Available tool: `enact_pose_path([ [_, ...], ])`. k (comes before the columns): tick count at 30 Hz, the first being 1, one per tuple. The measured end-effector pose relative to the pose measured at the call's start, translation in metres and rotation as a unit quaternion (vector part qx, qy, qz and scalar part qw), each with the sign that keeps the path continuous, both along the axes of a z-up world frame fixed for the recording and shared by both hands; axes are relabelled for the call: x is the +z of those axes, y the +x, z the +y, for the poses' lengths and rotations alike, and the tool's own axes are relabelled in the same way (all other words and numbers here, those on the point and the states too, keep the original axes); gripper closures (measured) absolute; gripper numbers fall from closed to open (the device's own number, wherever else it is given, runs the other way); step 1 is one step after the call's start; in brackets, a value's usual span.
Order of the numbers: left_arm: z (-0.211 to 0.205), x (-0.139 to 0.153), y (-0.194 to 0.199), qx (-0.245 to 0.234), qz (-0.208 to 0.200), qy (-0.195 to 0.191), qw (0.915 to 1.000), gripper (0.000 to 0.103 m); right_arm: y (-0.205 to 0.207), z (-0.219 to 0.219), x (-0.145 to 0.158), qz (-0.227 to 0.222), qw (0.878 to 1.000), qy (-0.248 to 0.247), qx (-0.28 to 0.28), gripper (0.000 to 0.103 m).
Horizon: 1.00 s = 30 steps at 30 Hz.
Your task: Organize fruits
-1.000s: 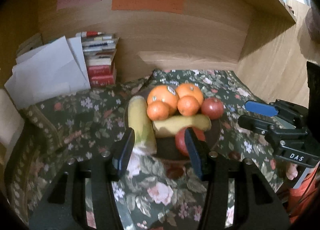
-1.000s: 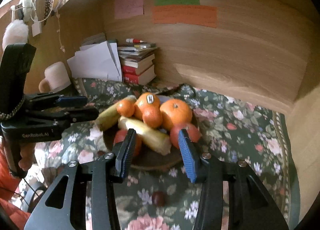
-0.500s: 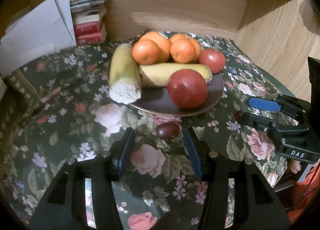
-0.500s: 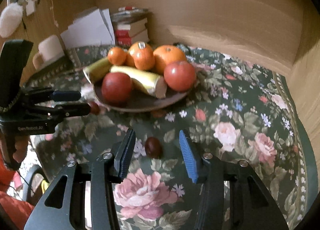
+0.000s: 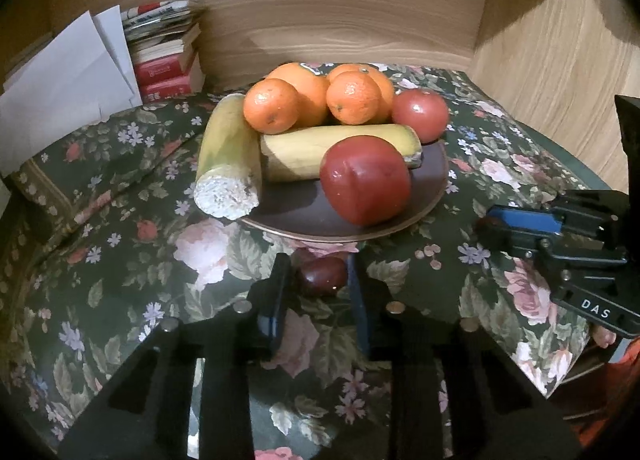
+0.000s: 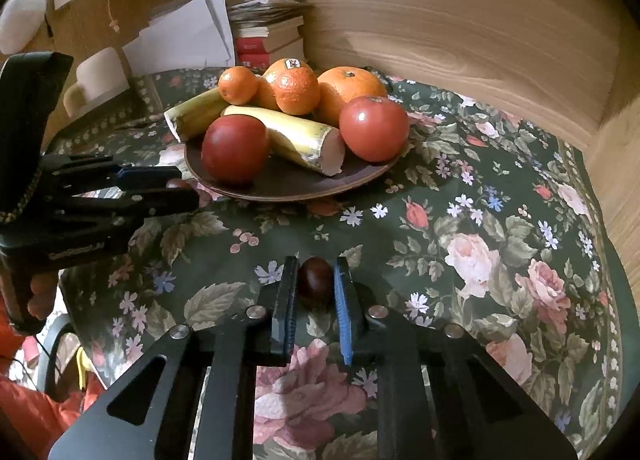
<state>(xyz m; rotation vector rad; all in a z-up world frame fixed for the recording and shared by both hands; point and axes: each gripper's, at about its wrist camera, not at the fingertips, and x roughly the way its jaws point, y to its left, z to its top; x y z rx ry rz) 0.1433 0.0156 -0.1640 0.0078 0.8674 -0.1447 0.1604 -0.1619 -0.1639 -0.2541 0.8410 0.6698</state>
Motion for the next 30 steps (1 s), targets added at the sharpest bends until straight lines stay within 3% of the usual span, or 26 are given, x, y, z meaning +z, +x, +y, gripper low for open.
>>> enact_pose_path([
  [8,0.003,0.005,-0.001,0.001,-0.001,-0.009,1.0,0.076,0.001,-0.001,0.011,-0.009,1.0,0.013,-0.001,0.088],
  [30,0.014,0.074,0.02,0.001,-0.085,-0.018,0.9962,0.076,0.03,0.024,0.055,-0.059,0.997,0.048,0.017,0.088],
])
